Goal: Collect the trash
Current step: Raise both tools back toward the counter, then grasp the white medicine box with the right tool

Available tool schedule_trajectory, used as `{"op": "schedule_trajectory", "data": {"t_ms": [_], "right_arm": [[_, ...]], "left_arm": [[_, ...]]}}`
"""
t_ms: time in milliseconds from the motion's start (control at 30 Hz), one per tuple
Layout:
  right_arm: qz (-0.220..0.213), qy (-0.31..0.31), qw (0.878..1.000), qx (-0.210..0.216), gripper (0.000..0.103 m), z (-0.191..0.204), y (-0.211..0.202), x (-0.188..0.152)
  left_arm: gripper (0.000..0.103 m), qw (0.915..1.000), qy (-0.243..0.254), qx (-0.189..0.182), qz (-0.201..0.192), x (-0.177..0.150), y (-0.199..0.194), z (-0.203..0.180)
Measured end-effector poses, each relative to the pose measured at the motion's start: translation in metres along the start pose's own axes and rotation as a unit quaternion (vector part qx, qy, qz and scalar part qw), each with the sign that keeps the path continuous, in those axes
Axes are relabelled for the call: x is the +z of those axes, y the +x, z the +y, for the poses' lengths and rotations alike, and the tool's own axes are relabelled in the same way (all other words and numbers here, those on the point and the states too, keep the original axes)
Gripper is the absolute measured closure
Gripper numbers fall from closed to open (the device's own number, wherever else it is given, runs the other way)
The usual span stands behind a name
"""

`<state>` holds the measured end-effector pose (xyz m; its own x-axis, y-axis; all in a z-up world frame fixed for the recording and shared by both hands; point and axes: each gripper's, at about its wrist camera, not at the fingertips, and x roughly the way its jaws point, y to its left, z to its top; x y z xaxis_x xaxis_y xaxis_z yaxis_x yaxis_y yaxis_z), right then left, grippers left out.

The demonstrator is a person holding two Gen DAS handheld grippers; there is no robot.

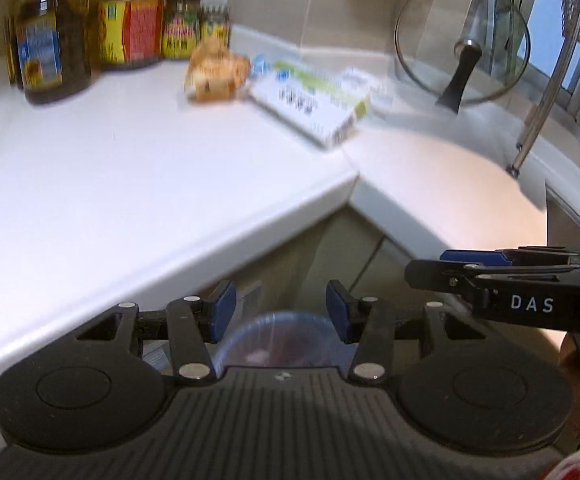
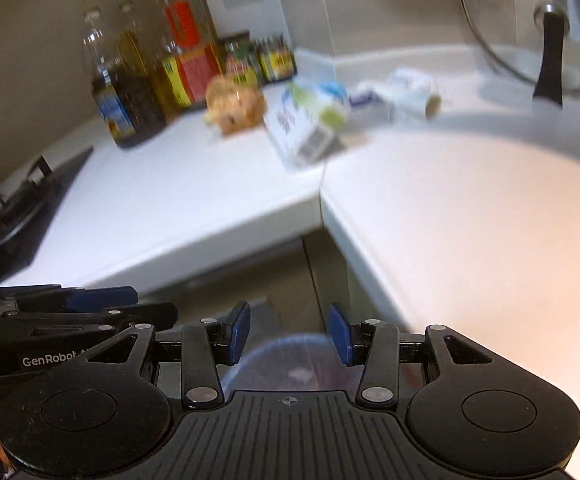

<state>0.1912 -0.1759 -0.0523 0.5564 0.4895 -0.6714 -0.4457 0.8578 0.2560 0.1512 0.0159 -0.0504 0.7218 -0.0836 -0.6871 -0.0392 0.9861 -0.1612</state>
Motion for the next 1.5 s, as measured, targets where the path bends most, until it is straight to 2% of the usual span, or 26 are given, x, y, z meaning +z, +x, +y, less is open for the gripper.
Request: {"op": "schedule_trajectory", "data": {"t_ms": [167, 400, 767, 867, 1033, 1200, 1300, 1500], "right_arm": [[-0.030, -0.006, 1.000, -0.003, 0.058, -0.003, -0.011, 0.015], [-0.052, -0.018, 0.998, -0.004, 0.055, -0.010, -0.023, 0.032], [-0.075, -0.084, 0.994, -0.013, 0.034, -0.005, -0.022, 0.042], [-0.077, -0.097, 0.992, -0.021, 0.030, -0.001, -0.018, 0.046], [-0.087, -0.117, 0.988, -0.047, 0.026, 0.009, 0.000, 0.060], [-0.085, -0.152, 0.981, -0.080, 0.026, 0.026, 0.025, 0.080], [-0.085, -0.177, 0.975, -0.102, 0.025, 0.037, 0.043, 0.091], [-0.069, -0.221, 0.962, -0.147, 0.017, 0.056, 0.083, 0.107]], "left_arm": [[0.057, 0.9996, 0.000, 0.014, -0.025, 0.020, -0.008, -0.001], [0.057, 0.9983, -0.001, 0.037, -0.045, 0.032, -0.016, -0.002], [0.057, 0.9955, -0.016, 0.075, -0.056, 0.034, -0.026, 0.002], [0.052, 0.9954, -0.015, 0.078, -0.054, 0.037, -0.026, 0.006], [0.040, 0.9956, -0.004, 0.073, -0.059, 0.054, -0.014, 0.022], [0.024, 0.9961, 0.011, 0.057, -0.066, 0.083, 0.006, 0.043], [0.021, 0.9966, 0.023, 0.043, -0.067, 0.099, 0.020, 0.055], [0.021, 0.9971, 0.045, 0.015, -0.059, 0.127, 0.048, 0.082]]}}
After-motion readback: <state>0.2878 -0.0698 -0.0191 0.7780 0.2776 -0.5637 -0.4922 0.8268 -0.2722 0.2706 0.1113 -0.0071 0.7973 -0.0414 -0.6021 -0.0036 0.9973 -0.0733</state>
